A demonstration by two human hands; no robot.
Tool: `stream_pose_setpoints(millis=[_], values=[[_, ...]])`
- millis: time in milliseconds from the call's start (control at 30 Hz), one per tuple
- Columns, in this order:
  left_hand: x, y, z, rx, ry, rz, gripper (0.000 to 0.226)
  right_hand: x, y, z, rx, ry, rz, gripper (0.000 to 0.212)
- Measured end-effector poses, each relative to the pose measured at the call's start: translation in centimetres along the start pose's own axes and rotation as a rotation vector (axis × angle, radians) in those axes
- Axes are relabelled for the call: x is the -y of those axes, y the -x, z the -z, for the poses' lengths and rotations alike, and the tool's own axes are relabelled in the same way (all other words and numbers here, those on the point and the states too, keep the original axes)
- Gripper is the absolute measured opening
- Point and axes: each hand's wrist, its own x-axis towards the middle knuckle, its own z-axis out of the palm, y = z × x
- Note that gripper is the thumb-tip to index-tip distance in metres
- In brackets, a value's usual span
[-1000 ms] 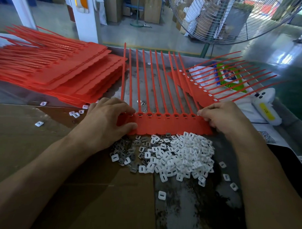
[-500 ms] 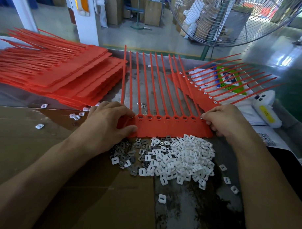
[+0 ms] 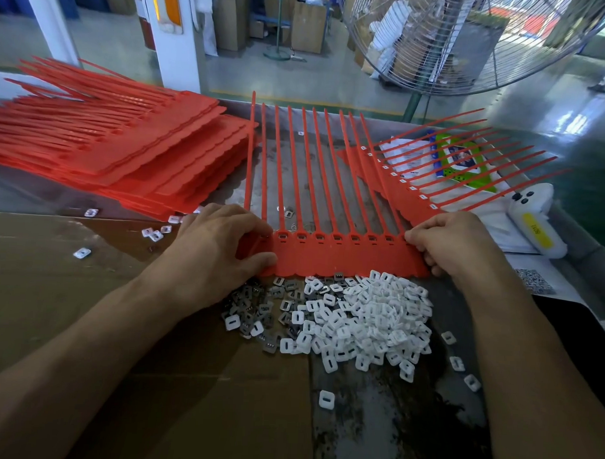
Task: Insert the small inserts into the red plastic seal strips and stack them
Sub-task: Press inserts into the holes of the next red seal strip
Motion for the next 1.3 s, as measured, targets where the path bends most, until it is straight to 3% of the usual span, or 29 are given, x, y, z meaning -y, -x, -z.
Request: stream_pose_setpoints(millis=[100, 200, 400, 533, 700, 933, 1133, 1300], values=[[0.2, 0.0, -0.1, 0.0, -0.005, -0.006, 0.052, 0.1, 0.3, 0.3, 0.023, -0.019, 0.014, 0.013], [0.2, -0.1, -0.1, -0.004, -0.001, -0.008, 0.05, 0.6, 1.1, 1.3, 0.018, 0.015, 0.15, 0.016], [0.1, 0.0, -0.1, -0.018, 0.009, -0.015, 0.049, 2.6, 3.8, 3.1, 0.47, 0.224, 0.265, 0.017], [-0.1, 0.1, 0.0, -0.02, 0.013, -0.017, 0.049, 3.3, 5.0, 3.1, 0.619, 0.334, 0.266, 0.028], [-0.2, 0.1, 0.1, -0.008, 0.009, -0.012, 0.05, 3.1, 5.4, 2.0, 0.642, 0.444, 0.331, 0.045], [-0.4, 0.2, 0.3, 0.002, 0.001, -0.009, 0.051, 3.1, 4.9, 1.2, 0.678, 0.368, 0.433, 0.02], [-0.9, 0.2, 0.2, -0.048, 0.018, -0.042, 0.047, 2.8, 4.4, 1.3, 0.679, 0.286, 0.523, 0.011], [-1.5, 0.2, 0.2, -0.122, 0.094, -0.109, 0.036, 2.9, 4.1, 1.0, 0.627, 0.012, 0.481, 0.011]])
